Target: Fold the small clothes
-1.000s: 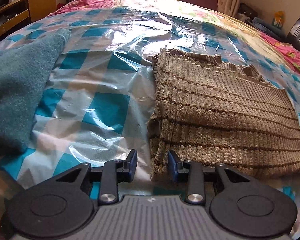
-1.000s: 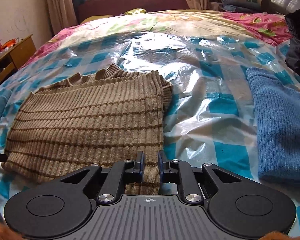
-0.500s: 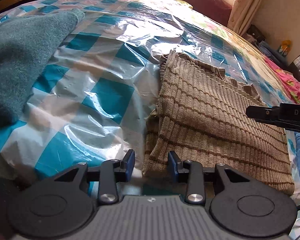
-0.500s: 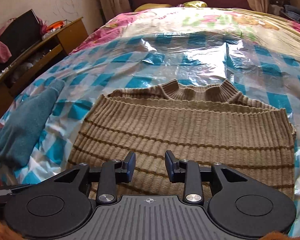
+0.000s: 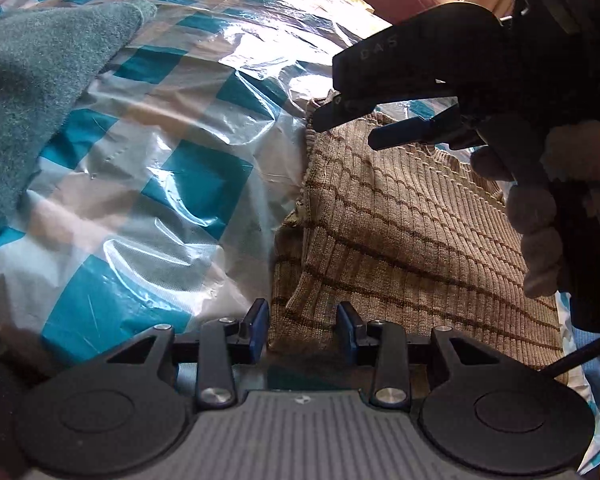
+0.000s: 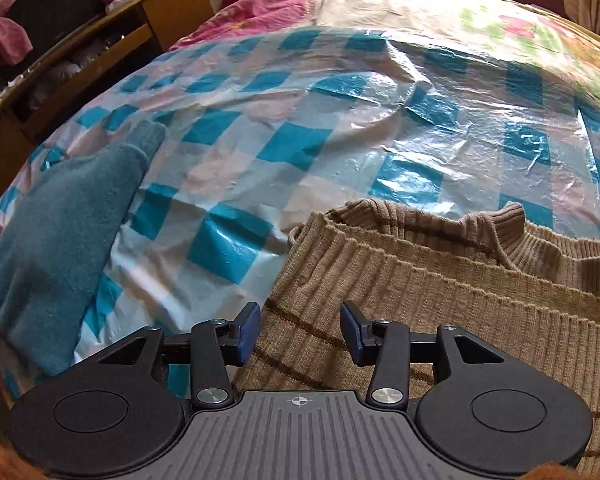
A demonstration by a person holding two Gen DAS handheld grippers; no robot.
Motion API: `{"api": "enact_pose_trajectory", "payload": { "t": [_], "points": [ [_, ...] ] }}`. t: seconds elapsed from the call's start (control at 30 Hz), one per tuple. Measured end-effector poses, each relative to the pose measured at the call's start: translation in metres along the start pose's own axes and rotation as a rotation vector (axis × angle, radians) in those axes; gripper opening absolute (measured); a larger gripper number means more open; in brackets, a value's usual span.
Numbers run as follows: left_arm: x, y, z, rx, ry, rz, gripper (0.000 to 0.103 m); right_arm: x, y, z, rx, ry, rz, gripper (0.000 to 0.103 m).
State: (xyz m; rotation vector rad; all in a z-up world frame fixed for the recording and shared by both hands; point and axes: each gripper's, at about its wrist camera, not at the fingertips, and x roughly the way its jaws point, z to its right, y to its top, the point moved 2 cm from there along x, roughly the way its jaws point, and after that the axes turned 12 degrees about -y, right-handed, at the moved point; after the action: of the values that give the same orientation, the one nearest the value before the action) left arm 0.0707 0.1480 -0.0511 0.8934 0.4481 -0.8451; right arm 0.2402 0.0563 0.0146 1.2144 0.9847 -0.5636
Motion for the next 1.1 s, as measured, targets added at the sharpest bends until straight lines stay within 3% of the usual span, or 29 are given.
{"api": "enact_pose_trajectory", "payload": {
  "t": [0.2,0.33,0.43,0.6,0.83,0.97,1.1],
  "points": [
    [-0.003,-0.002,0.002,0.003,-0.020,-0.004,0.042,0.033,0.016,-0.035,-0.111,-0.125,-0.081,0.052],
    [-0.007,-0.003,0.003,0.009,-0.008,0.007,0.042,0.053,0.017,-0.050,-0.230,-0.241,-0.091,0.051],
    [-0.015,-0.004,0.004,0.008,0.012,0.039,0.042,0.055,0.016,-0.050,-0.264,-0.268,-0.093,0.037],
    [-0.032,-0.005,0.005,0.008,0.032,0.122,0.052,0.036,0.020,-0.029,-0.218,-0.190,-0.079,0.014],
    [-0.014,-0.007,0.017,0.057,0.074,0.071,0.074,0.000,0.016,0.010,-0.120,-0.074,-0.016,0.013],
    [-0.004,-0.011,0.021,0.072,0.107,0.051,0.077,-0.014,0.015,0.021,-0.083,-0.024,0.016,0.012],
    [0.003,-0.014,0.024,0.033,0.123,0.085,0.084,-0.020,0.014,0.033,-0.057,0.001,0.029,0.012]
  ]
}}
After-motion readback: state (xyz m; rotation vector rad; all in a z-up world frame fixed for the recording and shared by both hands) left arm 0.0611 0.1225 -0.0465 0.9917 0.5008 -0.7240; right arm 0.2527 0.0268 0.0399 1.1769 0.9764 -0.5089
